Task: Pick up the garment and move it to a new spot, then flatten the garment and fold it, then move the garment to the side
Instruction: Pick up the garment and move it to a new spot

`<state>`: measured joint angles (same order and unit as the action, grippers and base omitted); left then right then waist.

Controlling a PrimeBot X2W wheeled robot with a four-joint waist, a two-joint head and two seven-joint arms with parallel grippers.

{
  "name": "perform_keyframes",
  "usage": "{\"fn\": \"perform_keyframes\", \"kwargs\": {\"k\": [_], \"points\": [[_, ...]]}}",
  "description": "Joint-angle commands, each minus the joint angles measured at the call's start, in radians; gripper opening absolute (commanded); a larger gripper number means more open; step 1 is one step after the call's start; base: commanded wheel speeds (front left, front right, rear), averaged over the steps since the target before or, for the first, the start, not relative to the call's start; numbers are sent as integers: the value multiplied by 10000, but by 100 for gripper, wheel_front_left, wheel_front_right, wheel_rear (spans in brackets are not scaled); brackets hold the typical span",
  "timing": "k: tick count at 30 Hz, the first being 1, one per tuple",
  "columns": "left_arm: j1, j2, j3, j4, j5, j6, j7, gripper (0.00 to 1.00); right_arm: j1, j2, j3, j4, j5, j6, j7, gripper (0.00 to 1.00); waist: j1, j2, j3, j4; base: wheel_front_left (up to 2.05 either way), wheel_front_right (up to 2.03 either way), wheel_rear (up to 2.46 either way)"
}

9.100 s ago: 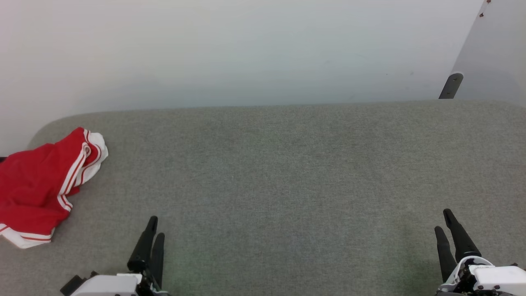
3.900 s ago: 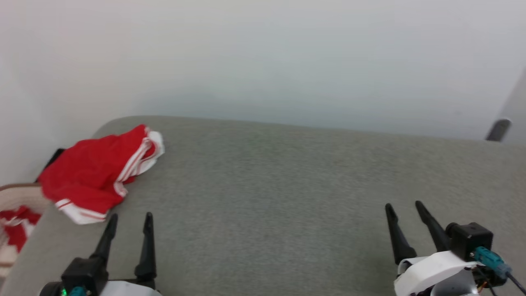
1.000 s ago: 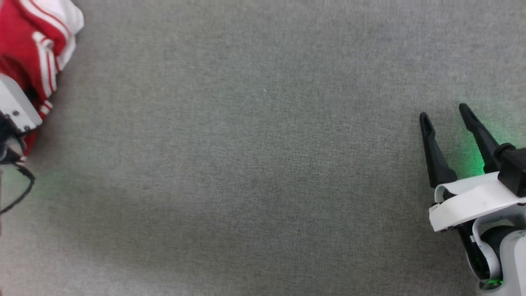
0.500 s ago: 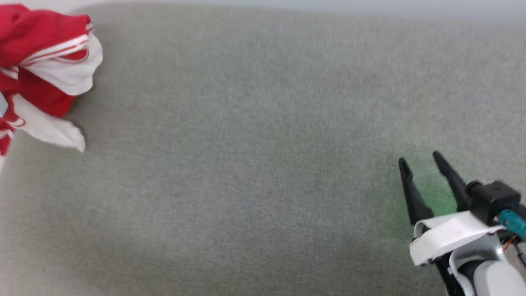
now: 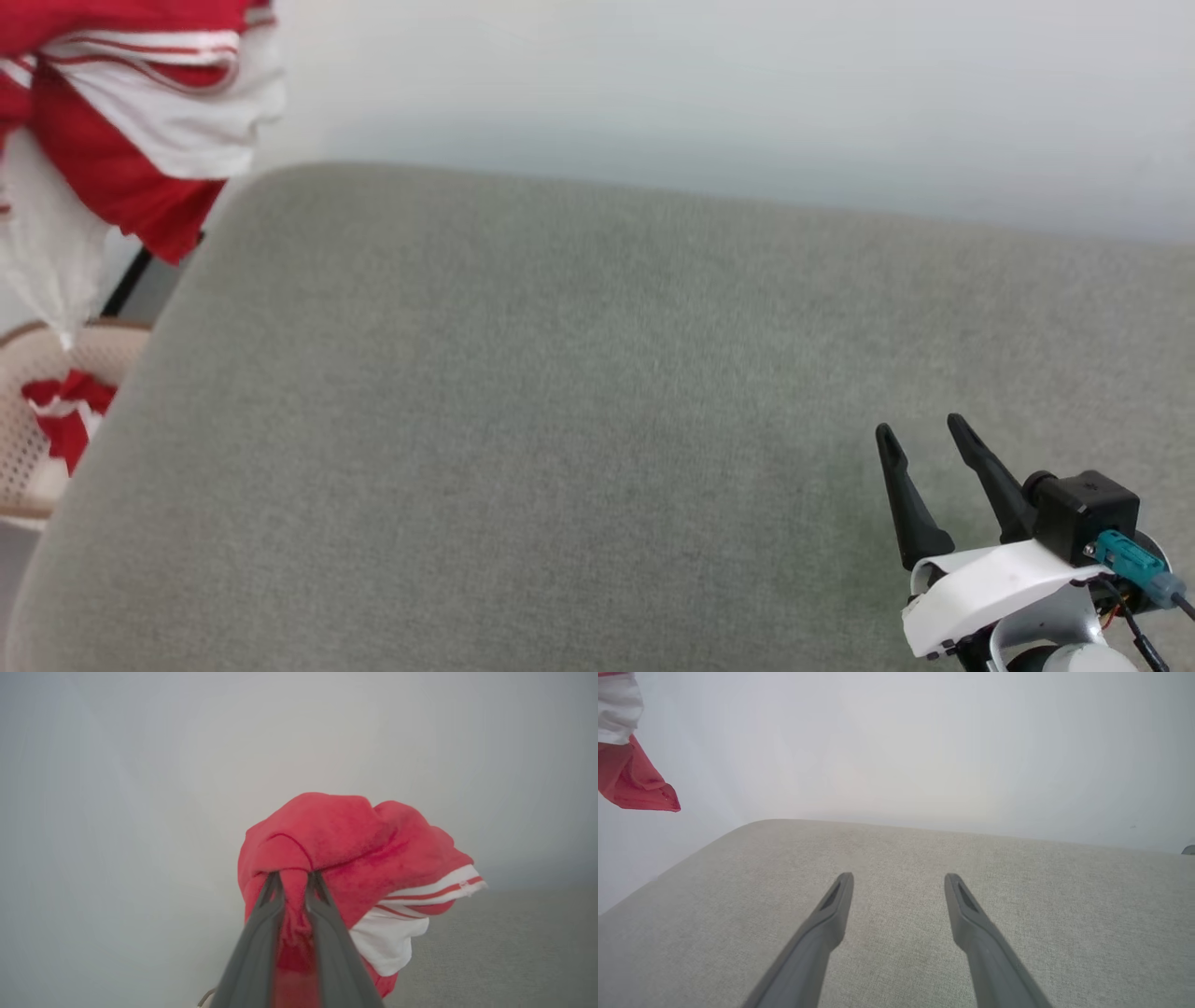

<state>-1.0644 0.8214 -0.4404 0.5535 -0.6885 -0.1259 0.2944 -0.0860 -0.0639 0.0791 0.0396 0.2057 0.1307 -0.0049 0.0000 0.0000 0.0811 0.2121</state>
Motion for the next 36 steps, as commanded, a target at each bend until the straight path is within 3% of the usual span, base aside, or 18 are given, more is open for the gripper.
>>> {"fn": "perform_keyframes", "kwargs": {"k": [1, 11, 17, 27, 36], "points": [[95, 120, 7, -284, -54, 92, 207, 0, 167, 34, 5, 22, 45, 1, -64, 100, 0, 0, -736, -46, 0, 0, 0], [1227, 692, 220, -3049, -733, 743, 1325, 0, 41, 77, -726, 91, -231, 1, -183, 100, 0, 0, -1029, -1130, 0, 0, 0], [1962, 596, 94, -4804, -929, 1446, 1821, 0, 23, -121, -1619, 124, -454, 1, -172, 100, 0, 0, -998, -1934, 0, 0, 0], [2722, -290, -726, -6517, -931, 2220, 2416, 0, 308, -133, -2922, -10, -733, 1, -175, 100, 0, 0, -682, -3055, 0, 0, 0], [3512, -1446, -1834, -6561, -935, 2414, 2502, 0, 239, 39, -2962, 176, -599, 1, -396, 100, 0, 0, -153, -3718, 0, 0, 0]]}}
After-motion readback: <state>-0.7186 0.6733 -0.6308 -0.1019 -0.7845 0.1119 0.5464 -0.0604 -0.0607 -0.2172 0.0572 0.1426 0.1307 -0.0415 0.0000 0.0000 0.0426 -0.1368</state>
